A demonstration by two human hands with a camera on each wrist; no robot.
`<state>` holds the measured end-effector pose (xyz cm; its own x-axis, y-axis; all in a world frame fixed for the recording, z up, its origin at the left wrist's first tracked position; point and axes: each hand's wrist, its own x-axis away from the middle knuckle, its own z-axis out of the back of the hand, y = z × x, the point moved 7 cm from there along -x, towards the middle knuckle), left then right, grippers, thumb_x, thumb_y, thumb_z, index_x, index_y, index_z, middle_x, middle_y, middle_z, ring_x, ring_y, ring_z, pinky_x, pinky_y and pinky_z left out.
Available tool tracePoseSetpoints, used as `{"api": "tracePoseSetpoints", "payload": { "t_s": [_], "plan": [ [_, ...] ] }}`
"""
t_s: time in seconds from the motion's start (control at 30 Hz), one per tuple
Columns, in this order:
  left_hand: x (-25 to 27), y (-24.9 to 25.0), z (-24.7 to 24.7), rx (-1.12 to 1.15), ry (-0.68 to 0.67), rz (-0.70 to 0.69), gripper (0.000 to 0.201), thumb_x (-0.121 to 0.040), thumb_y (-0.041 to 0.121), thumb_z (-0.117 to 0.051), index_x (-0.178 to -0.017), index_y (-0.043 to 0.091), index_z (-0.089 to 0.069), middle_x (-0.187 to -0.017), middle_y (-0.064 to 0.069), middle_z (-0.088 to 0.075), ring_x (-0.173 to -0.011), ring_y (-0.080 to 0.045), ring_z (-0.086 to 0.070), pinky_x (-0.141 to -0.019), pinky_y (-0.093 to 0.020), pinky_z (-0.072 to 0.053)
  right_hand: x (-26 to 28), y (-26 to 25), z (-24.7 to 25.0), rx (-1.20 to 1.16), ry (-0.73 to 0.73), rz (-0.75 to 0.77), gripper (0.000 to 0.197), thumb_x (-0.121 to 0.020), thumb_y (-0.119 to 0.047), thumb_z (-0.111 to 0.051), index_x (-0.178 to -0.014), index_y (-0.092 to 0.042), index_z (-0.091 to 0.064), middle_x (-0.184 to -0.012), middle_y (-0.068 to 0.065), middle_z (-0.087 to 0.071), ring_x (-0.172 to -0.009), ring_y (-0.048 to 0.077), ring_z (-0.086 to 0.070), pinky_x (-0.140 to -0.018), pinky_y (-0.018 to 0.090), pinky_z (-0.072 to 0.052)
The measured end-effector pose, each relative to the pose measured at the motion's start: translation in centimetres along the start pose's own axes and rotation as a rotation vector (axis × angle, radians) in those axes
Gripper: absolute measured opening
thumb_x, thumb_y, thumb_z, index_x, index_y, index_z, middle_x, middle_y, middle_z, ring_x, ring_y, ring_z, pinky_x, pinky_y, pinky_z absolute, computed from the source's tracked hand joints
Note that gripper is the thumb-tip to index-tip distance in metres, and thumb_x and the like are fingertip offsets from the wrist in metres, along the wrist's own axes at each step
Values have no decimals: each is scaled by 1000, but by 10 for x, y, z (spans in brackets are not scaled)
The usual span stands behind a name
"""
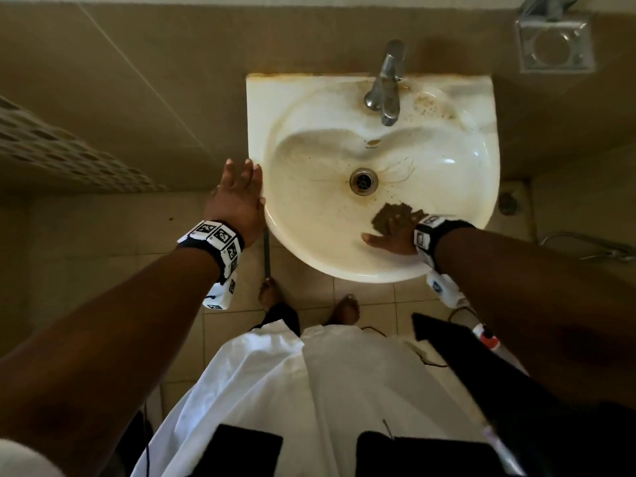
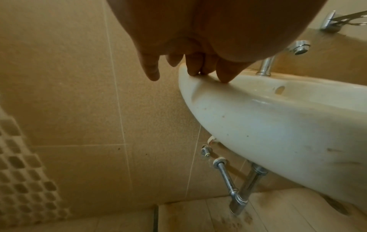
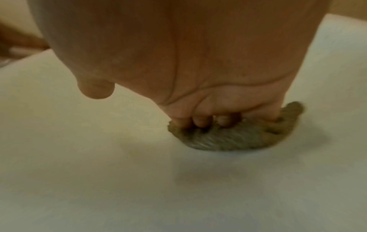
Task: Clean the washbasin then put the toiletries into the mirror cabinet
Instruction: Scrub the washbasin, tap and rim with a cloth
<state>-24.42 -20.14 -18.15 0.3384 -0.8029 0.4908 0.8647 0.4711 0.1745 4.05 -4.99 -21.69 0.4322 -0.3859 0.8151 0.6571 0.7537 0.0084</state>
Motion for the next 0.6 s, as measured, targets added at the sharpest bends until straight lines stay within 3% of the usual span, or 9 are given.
{"api": "tracePoseSetpoints", "payload": {
  "t_s": [0.07,0.13,0.2,0.27,0.37,0.43,0.5,0.57,0.6],
  "plan": [
    [2,-1,5,-53,-26,11,67,-104,35,-27,-162,16,1,-171,-3,2,-155,-36,12,-122,-55,-20,-20,-31,16,-147,29,-42,131,-44,-106,6,-122,-25,-60,-143,10,-47,-132,29,-43,-113,43,-28],
    [2,0,9,-102,-45,1,68,-104,36,-27,-162,18,3,-171,-2,5,-155,-35,14,-122,-55,-18,-29,-97,43,-319,127,46,115,-54,-104,0,-107,-20,-60,-130,12,-56,-123,29,-52,-104,38,-35],
    [3,0,11,-125,-70,8,71,-102,36,-28,-162,18,6,-171,-1,8,-155,-34,16,-122,-56,-16,-32,-158,66,-598,126,165,107,-73,-95,-21,-131,-11,-54,-144,11,-49,-133,26,-46,-109,37,-32],
    [6,3,12,-119,-101,15,74,-100,37,-30,-162,18,7,-170,-1,10,-154,-32,18,-123,-56,-14,-29,-179,66,-718,34,191,105,-82,-85,-37,-156,-12,-20,-162,9,-23,-148,23,-24,-120,39,-18],
    [7,7,17,-103,-121,11,72,-101,40,-26,-162,18,6,-170,-1,10,-155,-31,18,-123,-56,-12,-20,-129,41,-348,33,284,85,-98,-61,-38,-154,-1,-16,-161,22,-15,-147,35,-18,-119,43,-14],
    [7,7,21,-112,-124,8,71,-102,39,-25,-162,18,4,-171,-2,9,-155,-30,17,-123,-57,-12,-10,-60,25,-105,12,184,86,-92,-75,-26,-150,-12,-28,-156,18,-24,-141,38,-30,-113,51,-26],
    [6,7,22,-115,-150,1,73,-100,39,-28,-162,17,3,-171,-4,8,-155,-30,17,-124,-56,-11,-9,-10,21,-53,6,56,100,-80,-86,-5,-130,-12,-51,-137,16,-46,-121,35,-47,-102,47,-38],
    [6,8,25,-123,-164,-12,74,-99,37,-31,-162,16,2,-171,-5,7,-155,-30,15,-124,-56,-11,-17,2,19,-2,-58,20,125,-59,-97,12,-112,-9,-61,-123,15,-54,-115,33,-50,-104,44,-37],
    [6,8,27,-127,-170,-17,74,-99,36,-32,-162,16,1,-171,-5,6,-155,-30,15,-124,-56,-11,-11,-9,26,-95,-26,-2,126,-57,-101,6,-113,-10,-61,-126,15,-53,-120,33,-48,-108,46,-34]
  ]
}}
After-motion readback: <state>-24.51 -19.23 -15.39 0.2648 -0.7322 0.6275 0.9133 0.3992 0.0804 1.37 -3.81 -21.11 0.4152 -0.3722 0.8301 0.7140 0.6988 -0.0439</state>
